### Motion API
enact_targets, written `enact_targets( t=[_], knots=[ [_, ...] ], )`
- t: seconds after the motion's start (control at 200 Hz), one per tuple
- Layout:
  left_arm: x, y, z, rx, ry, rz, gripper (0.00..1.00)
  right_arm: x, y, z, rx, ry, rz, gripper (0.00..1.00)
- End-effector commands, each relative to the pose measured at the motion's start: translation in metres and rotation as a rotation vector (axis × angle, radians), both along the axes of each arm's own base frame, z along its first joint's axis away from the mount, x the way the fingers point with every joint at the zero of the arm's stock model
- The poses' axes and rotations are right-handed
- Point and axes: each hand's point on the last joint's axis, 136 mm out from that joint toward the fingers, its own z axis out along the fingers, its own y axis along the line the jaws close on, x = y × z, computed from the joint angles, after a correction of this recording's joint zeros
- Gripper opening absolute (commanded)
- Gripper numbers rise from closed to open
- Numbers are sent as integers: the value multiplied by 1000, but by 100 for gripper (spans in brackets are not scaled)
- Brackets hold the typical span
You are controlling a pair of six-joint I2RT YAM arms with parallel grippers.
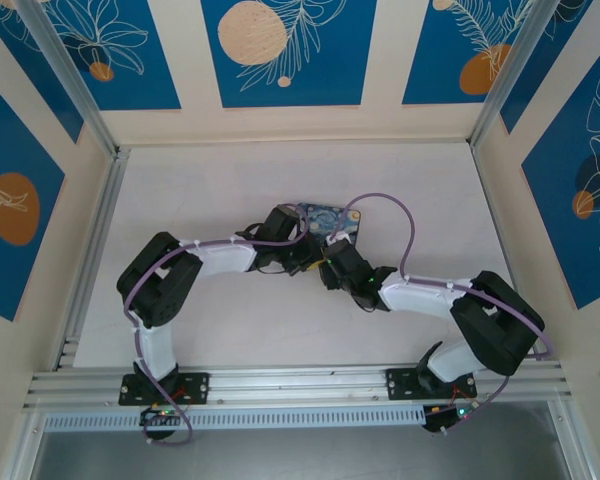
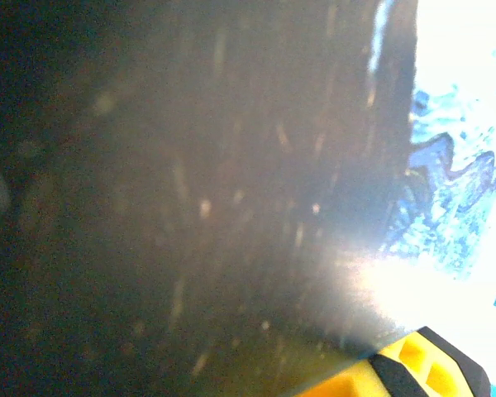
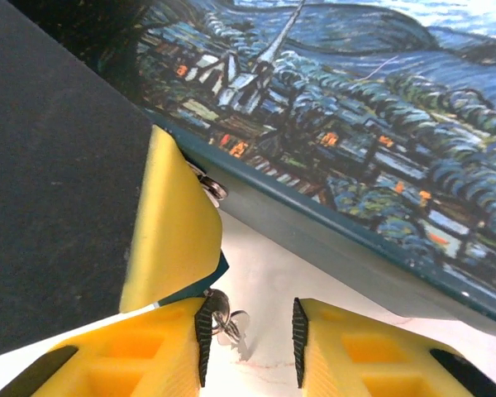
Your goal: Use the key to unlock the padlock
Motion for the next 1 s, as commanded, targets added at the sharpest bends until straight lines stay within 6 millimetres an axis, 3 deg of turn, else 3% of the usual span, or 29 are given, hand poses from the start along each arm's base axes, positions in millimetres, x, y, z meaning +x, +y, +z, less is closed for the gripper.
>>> enact_targets(
  t=[0.0,0.24,0.5,0.995],
  knots=[
    [-20,-7,17,-65,91,-52,0,-1,-5,-12,-71,2,-8,34],
    [-20,-8,18,-79,97,-49,0,-8,-12,-16,-50,-24,-30,36],
    [-20,-10,20,-103,116,-43,0,-2,-6,-15,-16,-42,-49,36],
    [-23,-3,13,-63,115,-43,0,13,5,9,12,-78,-39,36]
  ],
)
